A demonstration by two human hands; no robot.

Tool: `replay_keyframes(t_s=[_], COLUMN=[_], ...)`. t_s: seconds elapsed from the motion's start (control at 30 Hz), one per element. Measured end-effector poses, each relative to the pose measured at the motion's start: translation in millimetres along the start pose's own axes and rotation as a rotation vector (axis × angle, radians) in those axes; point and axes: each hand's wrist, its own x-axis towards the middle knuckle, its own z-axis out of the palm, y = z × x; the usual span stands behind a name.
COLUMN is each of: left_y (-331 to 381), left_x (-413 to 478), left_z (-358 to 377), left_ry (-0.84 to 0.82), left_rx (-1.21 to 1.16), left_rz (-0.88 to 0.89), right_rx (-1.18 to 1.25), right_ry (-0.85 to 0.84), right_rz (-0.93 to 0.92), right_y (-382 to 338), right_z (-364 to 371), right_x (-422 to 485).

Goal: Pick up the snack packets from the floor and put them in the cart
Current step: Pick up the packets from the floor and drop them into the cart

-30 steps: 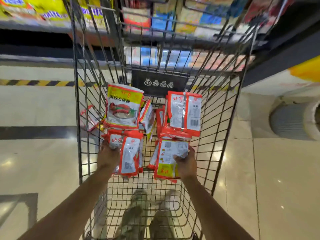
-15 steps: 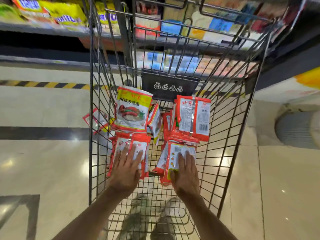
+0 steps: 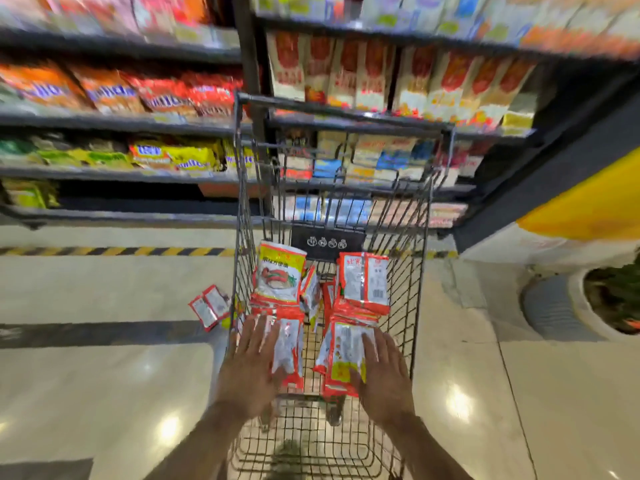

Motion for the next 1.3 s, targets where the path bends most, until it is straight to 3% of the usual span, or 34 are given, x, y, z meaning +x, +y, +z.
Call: replay_keyframes(t_s=[0.2,0.57,0.77,1.0,1.3], left_y=[5.9,6.1,-7.8,-78.9,-253.0], left_x=[-70.8,-223.7,-295.6,-351.6,-396.7], left_z=[-88.1,-224.0,-263.4,-280.9,-290.0], left_ry=[0.137,0.37,0.508,0.536,0.483], left_rx=[0.043,0.101,0.09,0.11,0.102], left_rz=[-0.117,-0.235,-0.258,-0.364,-0.465], right_rx=[0.061,0.005,-0.052,-0.071,-0.052], right_ry=[0.259,0.408,0.5,0.534,0.479], right_rz=[-0.08,-0.194,-0.309,-0.402,-0.47], right_y=[-12.7,-72.5,-123.6,-212.6,-389.3], right_z=[-72.5,-192.4,-227.0,-218.3,-169.5], right_x=[-76.8,-199.0,-244.5,-259.8,-229.2])
